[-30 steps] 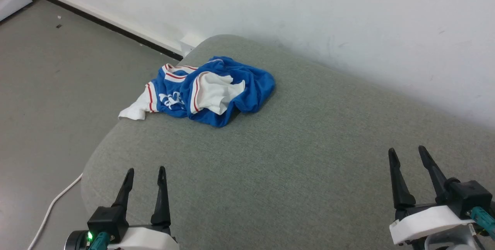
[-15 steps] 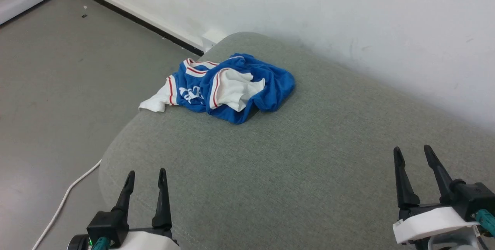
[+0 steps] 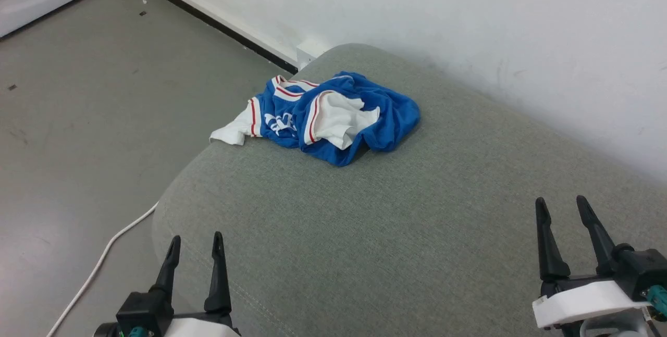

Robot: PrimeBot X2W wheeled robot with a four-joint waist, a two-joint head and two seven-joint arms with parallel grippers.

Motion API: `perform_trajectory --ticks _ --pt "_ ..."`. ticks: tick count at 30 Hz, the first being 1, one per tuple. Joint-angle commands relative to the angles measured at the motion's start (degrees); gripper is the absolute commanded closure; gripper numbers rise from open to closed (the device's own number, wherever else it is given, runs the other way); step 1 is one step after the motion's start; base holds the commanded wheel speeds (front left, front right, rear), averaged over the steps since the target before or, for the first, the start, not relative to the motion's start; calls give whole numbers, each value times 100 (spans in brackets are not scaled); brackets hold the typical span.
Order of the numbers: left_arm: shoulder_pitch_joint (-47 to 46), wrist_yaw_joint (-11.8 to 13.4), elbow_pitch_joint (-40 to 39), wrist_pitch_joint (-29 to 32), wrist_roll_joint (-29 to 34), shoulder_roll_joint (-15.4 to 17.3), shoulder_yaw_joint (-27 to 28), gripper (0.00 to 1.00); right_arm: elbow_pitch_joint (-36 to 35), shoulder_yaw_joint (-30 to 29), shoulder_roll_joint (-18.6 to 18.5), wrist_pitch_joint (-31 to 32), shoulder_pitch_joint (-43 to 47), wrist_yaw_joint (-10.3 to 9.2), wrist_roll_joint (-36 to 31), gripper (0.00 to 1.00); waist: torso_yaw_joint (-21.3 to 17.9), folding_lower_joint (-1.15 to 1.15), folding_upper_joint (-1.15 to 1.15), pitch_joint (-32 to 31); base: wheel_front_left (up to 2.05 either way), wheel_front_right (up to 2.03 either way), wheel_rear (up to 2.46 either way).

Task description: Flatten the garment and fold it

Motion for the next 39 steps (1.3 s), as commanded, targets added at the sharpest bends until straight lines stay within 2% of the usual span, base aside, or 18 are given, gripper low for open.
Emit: perform_trajectory --ticks 1,10,14,16,21,22,25,27,29,33,39 --pt "74 17 28 -33 -19 -29 -13 0 10 -26 16 -32 52 -12 52 0 -14 0 0 -20 0 0 0" --pt "38 -14 3 -33 -50 -29 10 0 4 -20 16 -32 15 -12 62 0 -54 0 0 35 0 0 0" --pt "-128 43 -250 -33 -290 -29 115 0 -32 -39 16 -32 17 -12 26 0 -43 0 0 105 0 0 0" --pt "-288 -26 -401 -33 -289 -16 147 0 -52 -50 16 -32 15 -12 -20 0 -36 0 0 167 0 0 0" --pt "-1133 -360 -724 107 -78 419 82 0 -222 -87 16 -32 -29 -12 -270 0 -17 0 0 385 0 0 0" --pt "-1133 -360 -724 107 -78 419 82 0 -222 -87 16 -32 -29 -12 -270 0 -17 0 0 385 0 0 0" --pt "-1882 -599 -849 554 -200 675 73 0 -371 -156 16 -32 -109 -12 -434 0 -59 0 0 583 0 0 0" --pt "-2373 -692 -847 926 -168 914 57 0 -464 -166 16 -32 -176 -12 -521 0 -129 0 0 723 0 0 0" --pt "-2832 -753 -820 1213 -332 989 89 0 -548 -173 16 -32 -256 -12 -581 0 -224 0 0 881 0 0 0" --pt "-3592 -852 -595 1639 -311 1327 39 0 -736 -277 16 -32 -423 -12 -670 0 -429 0 0 1226 0 0 0" --pt "-4423 -933 200 1987 -501 1499 -42 0 -1061 -286 16 -32 -632 -12 -946 0 -704 0 0 1800 0 0 0"
